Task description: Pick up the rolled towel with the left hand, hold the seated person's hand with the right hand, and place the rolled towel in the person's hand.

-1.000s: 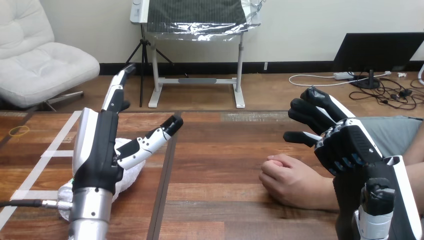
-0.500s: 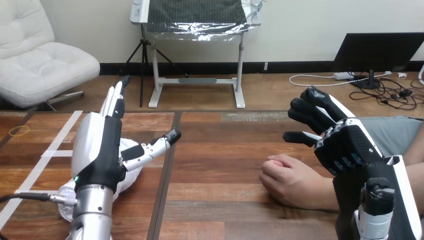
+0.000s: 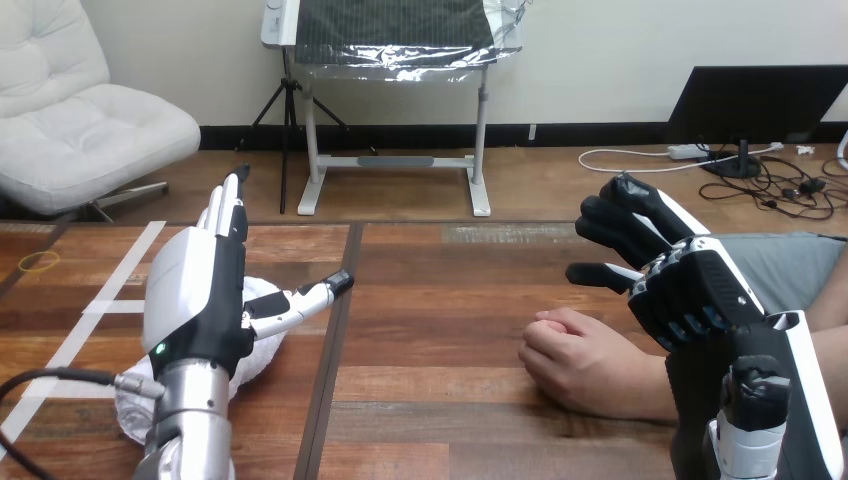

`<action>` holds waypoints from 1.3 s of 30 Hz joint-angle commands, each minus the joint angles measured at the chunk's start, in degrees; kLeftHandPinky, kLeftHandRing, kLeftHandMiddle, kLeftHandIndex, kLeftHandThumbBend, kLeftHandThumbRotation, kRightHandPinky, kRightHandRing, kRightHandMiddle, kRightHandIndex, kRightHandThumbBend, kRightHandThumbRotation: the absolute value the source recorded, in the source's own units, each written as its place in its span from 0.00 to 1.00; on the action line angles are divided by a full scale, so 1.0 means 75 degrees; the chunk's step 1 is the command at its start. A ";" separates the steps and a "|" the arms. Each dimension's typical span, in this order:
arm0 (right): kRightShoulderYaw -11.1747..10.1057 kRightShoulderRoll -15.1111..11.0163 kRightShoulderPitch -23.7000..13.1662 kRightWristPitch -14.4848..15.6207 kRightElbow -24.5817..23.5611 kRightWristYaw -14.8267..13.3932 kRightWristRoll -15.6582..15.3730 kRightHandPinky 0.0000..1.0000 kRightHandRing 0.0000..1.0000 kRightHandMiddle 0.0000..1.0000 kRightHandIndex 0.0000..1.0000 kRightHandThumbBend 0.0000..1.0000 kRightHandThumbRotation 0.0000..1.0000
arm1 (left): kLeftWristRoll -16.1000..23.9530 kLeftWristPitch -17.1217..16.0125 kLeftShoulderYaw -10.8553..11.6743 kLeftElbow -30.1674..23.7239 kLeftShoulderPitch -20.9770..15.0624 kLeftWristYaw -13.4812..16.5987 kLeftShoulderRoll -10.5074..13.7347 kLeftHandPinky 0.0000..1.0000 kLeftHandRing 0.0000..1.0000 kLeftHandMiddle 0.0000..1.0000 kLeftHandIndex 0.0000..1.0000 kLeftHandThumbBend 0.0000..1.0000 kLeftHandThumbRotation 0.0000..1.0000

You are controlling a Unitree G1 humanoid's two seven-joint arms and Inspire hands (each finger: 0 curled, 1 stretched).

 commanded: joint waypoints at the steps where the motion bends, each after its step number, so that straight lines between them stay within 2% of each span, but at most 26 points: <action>1: -0.0002 0.0128 -0.0282 -0.0087 -0.0098 -0.0028 0.0049 0.71 0.83 0.83 0.84 0.87 1.00 | 0.0299 0.0255 -0.0222 0.0270 -0.0714 0.0286 0.0213 1.00 0.97 0.98 0.98 0.92 0.39; 21: 0.0007 0.0123 -0.0233 -0.0126 -0.0110 -0.0024 0.0040 0.71 0.83 0.83 0.84 0.87 1.00 | 0.0683 0.0964 -0.0547 0.1361 -0.1266 0.1039 0.0440 1.00 0.93 0.94 0.92 0.95 0.35; 39: 0.0015 0.0116 -0.0213 -0.0175 -0.0090 -0.0009 0.0091 0.72 0.83 0.83 0.85 0.88 1.00 | 0.0872 0.1949 -0.0842 0.1731 -0.1565 0.1099 0.0541 1.00 0.92 0.93 0.92 0.95 0.36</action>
